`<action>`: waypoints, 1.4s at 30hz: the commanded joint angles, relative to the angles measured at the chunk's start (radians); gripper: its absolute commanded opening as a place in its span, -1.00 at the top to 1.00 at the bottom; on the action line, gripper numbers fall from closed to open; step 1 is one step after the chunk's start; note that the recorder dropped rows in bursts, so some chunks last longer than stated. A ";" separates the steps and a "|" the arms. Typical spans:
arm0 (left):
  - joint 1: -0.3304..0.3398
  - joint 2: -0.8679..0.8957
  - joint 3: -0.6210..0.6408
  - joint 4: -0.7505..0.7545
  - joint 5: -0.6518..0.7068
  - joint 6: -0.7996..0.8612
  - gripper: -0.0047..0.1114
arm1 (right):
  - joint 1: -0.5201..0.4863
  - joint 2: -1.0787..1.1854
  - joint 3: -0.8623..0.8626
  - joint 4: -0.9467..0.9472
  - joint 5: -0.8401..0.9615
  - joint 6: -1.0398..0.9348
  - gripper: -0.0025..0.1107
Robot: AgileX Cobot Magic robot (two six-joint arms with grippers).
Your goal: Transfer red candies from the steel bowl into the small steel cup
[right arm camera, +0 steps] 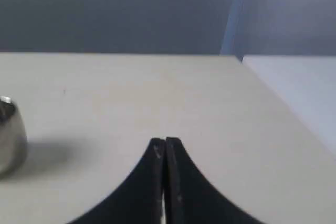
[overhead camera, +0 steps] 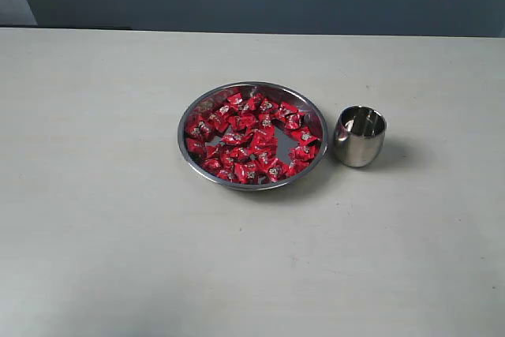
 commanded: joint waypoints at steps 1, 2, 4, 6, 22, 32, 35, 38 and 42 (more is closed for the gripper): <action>-0.006 -0.005 0.002 -0.004 -0.006 -0.004 0.91 | -0.006 -0.006 0.002 0.007 -0.328 0.000 0.97; -0.006 -0.005 0.002 -0.004 -0.006 -0.004 0.91 | -0.006 -0.006 0.002 0.007 -0.398 0.000 0.97; -0.006 -0.005 0.002 -0.004 -0.006 -0.004 0.91 | -0.006 -0.006 0.002 0.007 -0.507 0.000 0.97; -0.006 -0.005 0.002 -0.004 -0.006 -0.004 0.91 | -0.006 -0.006 0.002 0.024 -0.611 0.000 0.97; -0.006 -0.005 0.002 -0.004 -0.006 -0.004 0.91 | -0.006 -0.006 0.002 0.041 -0.728 0.551 0.97; -0.006 -0.005 0.002 -0.004 -0.006 -0.004 0.91 | -0.006 0.087 -0.142 -0.003 -0.587 0.492 0.97; -0.006 -0.005 0.002 -0.004 -0.006 -0.004 0.91 | -0.006 0.287 -0.343 -0.060 -0.555 0.427 0.97; -0.006 -0.005 0.002 -0.004 -0.006 -0.004 0.91 | -0.006 0.564 -0.622 -0.150 -0.511 0.421 0.97; -0.006 -0.005 0.002 -0.004 -0.006 -0.004 0.91 | -0.001 0.904 -1.028 -0.243 -0.247 0.421 0.97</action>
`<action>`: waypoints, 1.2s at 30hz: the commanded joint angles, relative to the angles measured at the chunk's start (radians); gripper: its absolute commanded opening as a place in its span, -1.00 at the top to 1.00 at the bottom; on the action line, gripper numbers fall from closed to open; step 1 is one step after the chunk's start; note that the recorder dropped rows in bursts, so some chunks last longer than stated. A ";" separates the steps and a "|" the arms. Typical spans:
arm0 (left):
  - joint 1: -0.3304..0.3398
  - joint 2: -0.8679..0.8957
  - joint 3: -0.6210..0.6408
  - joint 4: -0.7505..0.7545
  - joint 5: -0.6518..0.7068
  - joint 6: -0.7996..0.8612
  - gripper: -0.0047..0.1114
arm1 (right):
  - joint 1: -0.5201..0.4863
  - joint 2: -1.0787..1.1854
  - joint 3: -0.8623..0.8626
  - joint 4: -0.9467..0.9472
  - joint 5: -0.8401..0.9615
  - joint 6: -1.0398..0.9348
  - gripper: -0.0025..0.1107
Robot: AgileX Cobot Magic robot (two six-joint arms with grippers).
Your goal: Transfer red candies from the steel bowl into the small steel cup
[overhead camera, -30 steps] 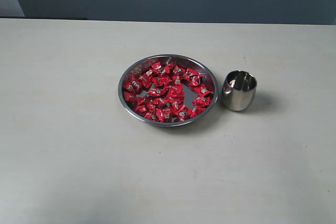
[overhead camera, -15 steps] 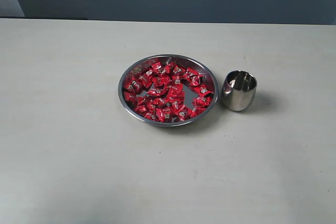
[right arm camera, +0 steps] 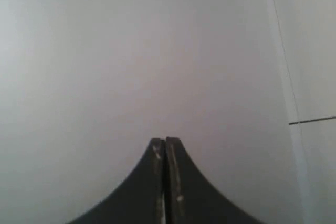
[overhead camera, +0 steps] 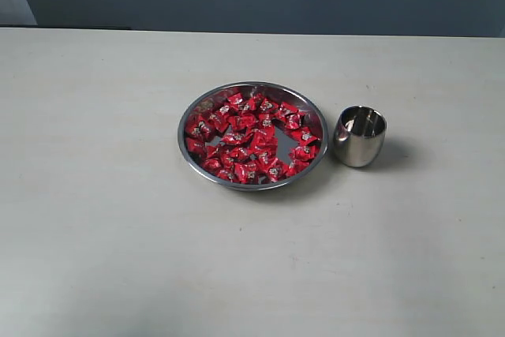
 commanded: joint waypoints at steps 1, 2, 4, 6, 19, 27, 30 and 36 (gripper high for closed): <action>-0.006 -0.005 0.002 -0.004 -0.006 -0.004 0.91 | 0.004 0.384 -0.448 -0.097 0.348 -0.018 0.97; -0.006 -0.005 0.002 -0.004 -0.006 -0.004 0.91 | 0.011 0.453 -0.533 -0.099 0.449 -0.018 0.97; -0.006 -0.005 0.002 -0.004 -0.006 -0.004 0.91 | 0.026 0.624 -0.739 -0.099 0.712 -0.070 0.97; -0.006 -0.005 0.002 -0.004 -0.006 -0.004 0.91 | 0.045 0.792 -0.912 -0.069 0.933 -0.148 0.97; -0.006 -0.005 0.002 -0.004 -0.006 -0.004 0.91 | 0.210 1.423 -1.378 0.623 1.475 -0.626 0.97; -0.006 -0.005 0.002 -0.004 -0.006 -0.004 0.91 | 0.573 1.566 -1.378 0.643 1.475 -0.974 0.69; -0.006 -0.005 0.002 -0.004 -0.006 -0.004 0.91 | 0.685 1.613 -1.378 0.552 1.475 -1.027 -0.19; -0.006 -0.005 0.002 -0.004 -0.006 -0.004 0.91 | 0.762 1.738 -1.378 0.325 1.388 -0.928 -0.38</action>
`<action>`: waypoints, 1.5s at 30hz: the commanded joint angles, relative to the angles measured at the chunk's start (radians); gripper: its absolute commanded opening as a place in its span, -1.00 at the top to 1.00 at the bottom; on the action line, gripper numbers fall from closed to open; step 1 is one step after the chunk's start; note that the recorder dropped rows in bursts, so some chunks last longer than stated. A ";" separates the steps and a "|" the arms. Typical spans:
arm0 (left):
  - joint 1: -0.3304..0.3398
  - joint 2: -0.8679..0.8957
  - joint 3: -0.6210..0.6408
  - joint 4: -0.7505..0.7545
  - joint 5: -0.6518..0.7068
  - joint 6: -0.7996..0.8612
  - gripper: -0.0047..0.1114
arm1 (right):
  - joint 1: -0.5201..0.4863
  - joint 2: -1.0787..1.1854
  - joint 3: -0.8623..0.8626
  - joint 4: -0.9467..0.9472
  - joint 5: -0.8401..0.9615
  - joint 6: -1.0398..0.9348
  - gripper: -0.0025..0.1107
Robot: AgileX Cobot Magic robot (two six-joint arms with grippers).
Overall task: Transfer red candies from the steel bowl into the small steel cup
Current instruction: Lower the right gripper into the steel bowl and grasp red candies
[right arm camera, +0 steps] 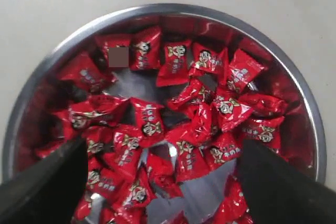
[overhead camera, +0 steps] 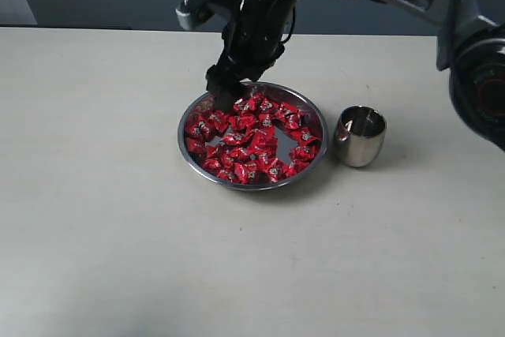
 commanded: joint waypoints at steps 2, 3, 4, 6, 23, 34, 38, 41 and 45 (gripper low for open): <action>-0.006 -0.005 0.002 -0.004 -0.006 -0.004 0.91 | 0.008 0.069 -0.004 -0.104 -0.043 0.055 -0.38; -0.006 -0.005 0.002 -0.004 -0.006 -0.004 0.91 | 0.008 0.075 -0.004 -0.118 -0.055 0.079 -0.38; -0.006 -0.005 0.002 -0.004 -0.006 -0.004 0.91 | 0.008 0.079 -0.004 -0.133 -0.069 0.109 -0.38; -0.006 -0.005 0.002 -0.004 -0.006 -0.004 0.91 | 0.008 0.080 -0.004 -0.157 -0.073 0.198 -0.38; -0.006 -0.005 0.002 -0.004 -0.006 -0.004 0.91 | 0.008 0.120 -0.004 -0.104 0.064 0.309 -0.31; -0.006 -0.005 0.002 -0.004 -0.006 -0.004 0.91 | 0.008 0.138 -0.004 -0.097 0.064 0.316 -0.21; -0.006 -0.005 0.002 -0.004 -0.006 -0.004 0.91 | 0.008 0.138 -0.004 -0.103 0.064 0.335 -0.21; -0.006 -0.005 0.002 -0.004 -0.006 -0.004 0.91 | 0.008 0.138 -0.004 -0.103 0.064 0.337 -0.21; -0.006 -0.005 0.002 -0.004 -0.006 -0.004 0.91 | 0.008 0.138 -0.004 -0.103 0.064 0.358 -0.21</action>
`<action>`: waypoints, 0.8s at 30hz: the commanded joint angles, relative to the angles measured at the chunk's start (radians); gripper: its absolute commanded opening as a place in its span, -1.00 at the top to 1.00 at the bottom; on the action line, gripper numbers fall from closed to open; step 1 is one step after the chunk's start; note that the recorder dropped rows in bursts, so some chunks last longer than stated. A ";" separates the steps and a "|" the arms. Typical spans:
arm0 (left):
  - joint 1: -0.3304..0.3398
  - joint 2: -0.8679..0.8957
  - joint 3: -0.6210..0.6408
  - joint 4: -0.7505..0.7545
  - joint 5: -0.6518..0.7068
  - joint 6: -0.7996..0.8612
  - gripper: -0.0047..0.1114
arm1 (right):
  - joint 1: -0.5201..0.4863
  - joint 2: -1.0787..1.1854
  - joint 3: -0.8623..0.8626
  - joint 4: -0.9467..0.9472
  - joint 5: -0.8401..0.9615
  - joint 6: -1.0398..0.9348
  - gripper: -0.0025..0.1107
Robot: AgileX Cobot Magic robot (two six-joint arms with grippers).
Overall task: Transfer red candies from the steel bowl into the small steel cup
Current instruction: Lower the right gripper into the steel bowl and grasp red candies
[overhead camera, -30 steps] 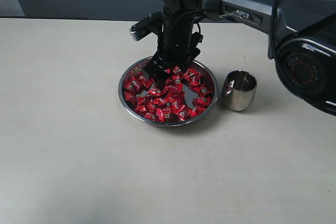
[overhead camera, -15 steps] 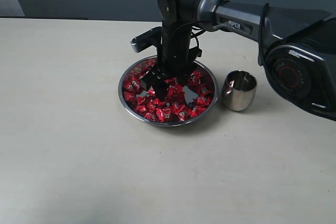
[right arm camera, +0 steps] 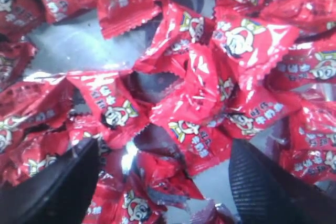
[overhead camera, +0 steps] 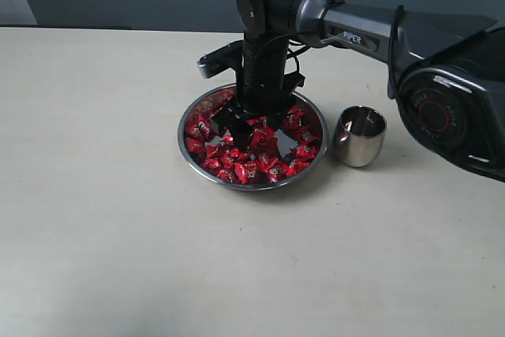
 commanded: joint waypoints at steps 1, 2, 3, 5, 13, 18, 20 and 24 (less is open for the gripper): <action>-0.006 -0.005 0.002 -0.004 -0.006 -0.004 0.91 | 0.000 -0.007 -0.004 -0.009 0.003 0.021 -0.21; -0.006 -0.005 0.002 -0.004 -0.006 -0.004 0.91 | 0.000 -0.007 -0.004 -0.009 0.003 0.023 -0.21; -0.006 -0.005 0.002 -0.004 -0.006 -0.004 0.91 | 0.000 -0.007 -0.004 -0.009 0.003 0.035 -0.21; -0.006 -0.005 0.002 -0.004 -0.006 -0.004 0.91 | 0.000 -0.007 -0.004 -0.009 0.003 0.042 -0.12; -0.006 -0.005 0.002 -0.004 -0.006 -0.004 0.91 | 0.000 -0.007 -0.004 -0.009 0.003 0.068 0.27; -0.006 -0.005 0.002 -0.004 -0.006 -0.004 0.91 | 0.000 -0.007 0.001 -0.009 0.003 0.072 0.33; -0.006 -0.005 0.002 -0.004 -0.006 -0.004 0.91 | 0.000 -0.007 0.002 -0.009 0.003 0.072 0.49; -0.006 -0.005 0.002 -0.004 -0.006 -0.004 0.91 | 0.000 -0.015 0.002 -0.009 0.003 0.072 0.85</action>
